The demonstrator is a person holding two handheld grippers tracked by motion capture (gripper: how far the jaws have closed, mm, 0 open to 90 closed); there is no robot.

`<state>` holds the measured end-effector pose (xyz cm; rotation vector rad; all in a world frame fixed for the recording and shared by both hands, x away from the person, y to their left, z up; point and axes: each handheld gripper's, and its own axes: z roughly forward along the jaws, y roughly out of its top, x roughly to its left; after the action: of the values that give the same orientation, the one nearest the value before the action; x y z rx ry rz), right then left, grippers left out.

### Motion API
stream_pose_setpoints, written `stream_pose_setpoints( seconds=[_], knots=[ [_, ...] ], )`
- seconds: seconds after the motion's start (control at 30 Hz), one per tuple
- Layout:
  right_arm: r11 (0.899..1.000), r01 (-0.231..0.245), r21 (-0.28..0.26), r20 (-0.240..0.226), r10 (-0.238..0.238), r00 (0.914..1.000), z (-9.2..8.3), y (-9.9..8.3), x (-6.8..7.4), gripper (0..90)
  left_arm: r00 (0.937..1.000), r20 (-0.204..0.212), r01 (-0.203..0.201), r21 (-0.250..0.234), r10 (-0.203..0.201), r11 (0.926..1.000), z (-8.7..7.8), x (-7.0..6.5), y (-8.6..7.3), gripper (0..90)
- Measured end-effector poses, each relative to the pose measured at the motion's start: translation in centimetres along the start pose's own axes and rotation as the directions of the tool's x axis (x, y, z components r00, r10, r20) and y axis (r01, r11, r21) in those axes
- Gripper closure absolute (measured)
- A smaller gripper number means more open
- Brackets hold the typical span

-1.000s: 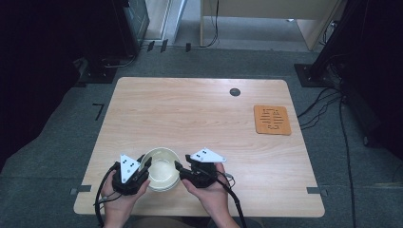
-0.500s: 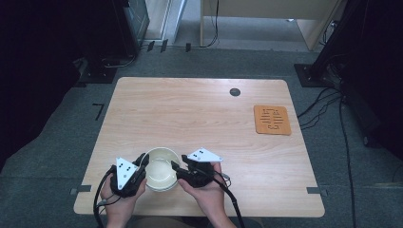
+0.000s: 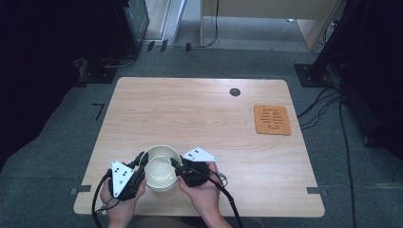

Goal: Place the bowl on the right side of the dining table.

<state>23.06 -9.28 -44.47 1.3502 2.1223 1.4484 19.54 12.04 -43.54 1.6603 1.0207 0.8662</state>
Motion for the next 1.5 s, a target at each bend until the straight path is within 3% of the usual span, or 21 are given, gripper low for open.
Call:
stream_pose_setpoints(
  seconds=[0.3,0.5,0.7,0.83,0.9,0.97,1.03,1.13,1.27,1.43,1.5],
  knots=[
    [0.999,-0.040,-0.003,0.010,0.040,0.9992,0.4,0.1,0.0,81.3,0.9999,-0.012,-0.004,-0.024,0.004,0.9997,-0.3,-0.2,0.1,82.4],
    [0.999,-0.043,0.022,0.010,0.043,0.9990,0.8,0.0,0.1,77.5,1.0000,-0.003,-0.006,-0.038,0.006,0.9993,-0.4,-0.5,0.2,82.7],
    [0.998,-0.060,0.004,0.057,0.059,0.9966,0.7,0.1,0.0,85.1,0.9997,0.016,-0.016,-0.017,0.017,0.9997,-0.1,-0.6,0.0,82.8],
    [0.999,-0.040,-0.018,0.085,0.042,0.9955,0.3,0.3,0.0,84.9,0.9988,0.047,0.012,-0.001,-0.012,0.9999,0.1,-0.3,0.0,82.7],
    [0.999,-0.023,-0.035,0.101,0.026,0.9946,0.1,0.3,0.1,84.8,0.9968,0.064,0.048,0.005,-0.048,0.9988,0.2,-0.1,0.1,81.6],
    [0.999,-0.011,-0.053,0.119,0.017,0.9927,-0.1,0.3,0.1,84.7,0.9939,0.072,0.084,0.010,-0.084,0.9965,0.1,0.2,0.2,73.0],
    [0.997,-0.006,-0.076,0.133,0.016,0.9910,-0.4,0.5,0.0,84.7,0.9923,0.056,0.111,0.011,-0.111,0.9938,0.1,0.6,0.4,56.0],
    [0.995,-0.004,-0.101,0.144,0.019,0.9894,-1.0,0.7,-0.4,84.6,0.9855,0.070,0.153,0.022,-0.155,0.9879,0.1,1.1,0.6,35.6],
    [0.992,-0.005,-0.128,0.157,0.025,0.9873,-1.7,1.1,-0.9,84.4,0.9781,0.071,0.194,0.035,-0.196,0.9805,0.1,1.5,0.9,15.2],
    [0.990,0.006,-0.140,0.166,0.017,0.9859,-2.3,1.1,-1.2,84.2,0.9780,0.076,0.191,0.045,-0.194,0.9805,0.2,1.5,1.0,3.4],
    [0.989,0.004,-0.146,0.169,0.021,0.9853,-2.5,1.1,-1.3,84.2,0.9741,0.099,0.199,0.052,-0.203,0.9786,0.3,1.5,1.0,2.2]
  ],
)
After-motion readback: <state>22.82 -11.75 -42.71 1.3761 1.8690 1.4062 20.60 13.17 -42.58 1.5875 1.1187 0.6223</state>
